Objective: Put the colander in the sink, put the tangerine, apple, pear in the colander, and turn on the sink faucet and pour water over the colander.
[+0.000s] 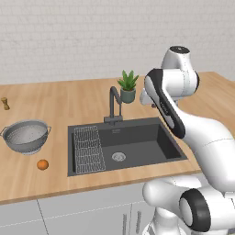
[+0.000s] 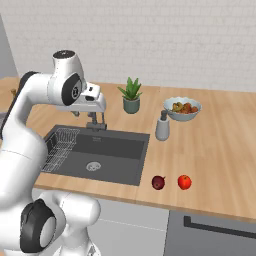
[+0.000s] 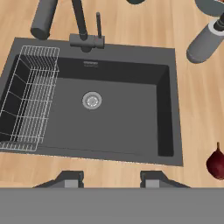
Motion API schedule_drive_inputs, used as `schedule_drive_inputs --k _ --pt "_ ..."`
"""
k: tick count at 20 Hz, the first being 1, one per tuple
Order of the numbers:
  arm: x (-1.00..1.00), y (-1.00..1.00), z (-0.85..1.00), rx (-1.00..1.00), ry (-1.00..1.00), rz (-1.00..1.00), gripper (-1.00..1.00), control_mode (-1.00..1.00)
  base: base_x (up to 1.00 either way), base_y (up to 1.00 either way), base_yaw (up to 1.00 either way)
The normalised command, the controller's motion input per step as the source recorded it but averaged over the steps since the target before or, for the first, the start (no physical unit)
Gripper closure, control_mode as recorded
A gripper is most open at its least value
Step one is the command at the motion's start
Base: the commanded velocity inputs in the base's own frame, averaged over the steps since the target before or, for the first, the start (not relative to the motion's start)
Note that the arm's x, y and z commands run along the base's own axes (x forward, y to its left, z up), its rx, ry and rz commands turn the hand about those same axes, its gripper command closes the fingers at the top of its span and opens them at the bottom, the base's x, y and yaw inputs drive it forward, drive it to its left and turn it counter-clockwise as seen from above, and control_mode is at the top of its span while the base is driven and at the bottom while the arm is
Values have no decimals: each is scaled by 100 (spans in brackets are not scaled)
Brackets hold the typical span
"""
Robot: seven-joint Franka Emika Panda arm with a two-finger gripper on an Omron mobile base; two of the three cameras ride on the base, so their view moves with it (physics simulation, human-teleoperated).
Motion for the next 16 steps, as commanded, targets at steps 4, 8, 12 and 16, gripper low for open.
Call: schedule_drive_inputs --k 4,8,12,16 --pt "-23 4 -4 0 0 0 -100 -100 0 0 0" --pt "-54 46 -11 0 0 0 -100 -100 0 0 0" --pt "-28 83 -2 -4 0 0 -100 -100 0 0 0" --pt "-24 84 0 0 0 0 -100 -100 0 0 0"
